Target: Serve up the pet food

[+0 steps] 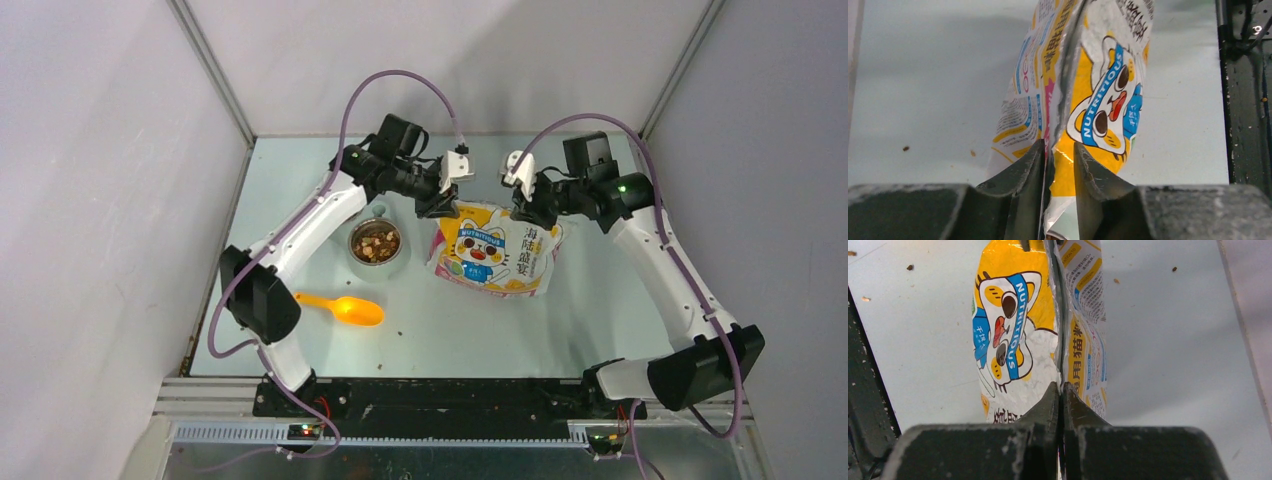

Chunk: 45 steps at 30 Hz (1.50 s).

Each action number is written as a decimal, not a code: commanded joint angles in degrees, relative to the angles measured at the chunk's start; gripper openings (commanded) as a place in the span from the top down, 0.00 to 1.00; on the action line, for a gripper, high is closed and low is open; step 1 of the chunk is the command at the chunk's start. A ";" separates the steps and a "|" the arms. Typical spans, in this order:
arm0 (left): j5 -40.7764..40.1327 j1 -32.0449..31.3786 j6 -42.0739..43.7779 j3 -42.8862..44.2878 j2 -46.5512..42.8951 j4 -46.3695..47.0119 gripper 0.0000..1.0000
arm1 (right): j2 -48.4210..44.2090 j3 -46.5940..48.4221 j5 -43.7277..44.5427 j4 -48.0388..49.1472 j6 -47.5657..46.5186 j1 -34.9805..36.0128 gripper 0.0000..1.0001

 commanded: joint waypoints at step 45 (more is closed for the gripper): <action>7.45 -1.37 -7.59 -3.64 -2.42 13.62 1.00 | -7.71 -6.23 -6.37 8.81 6.30 -9.11 0.65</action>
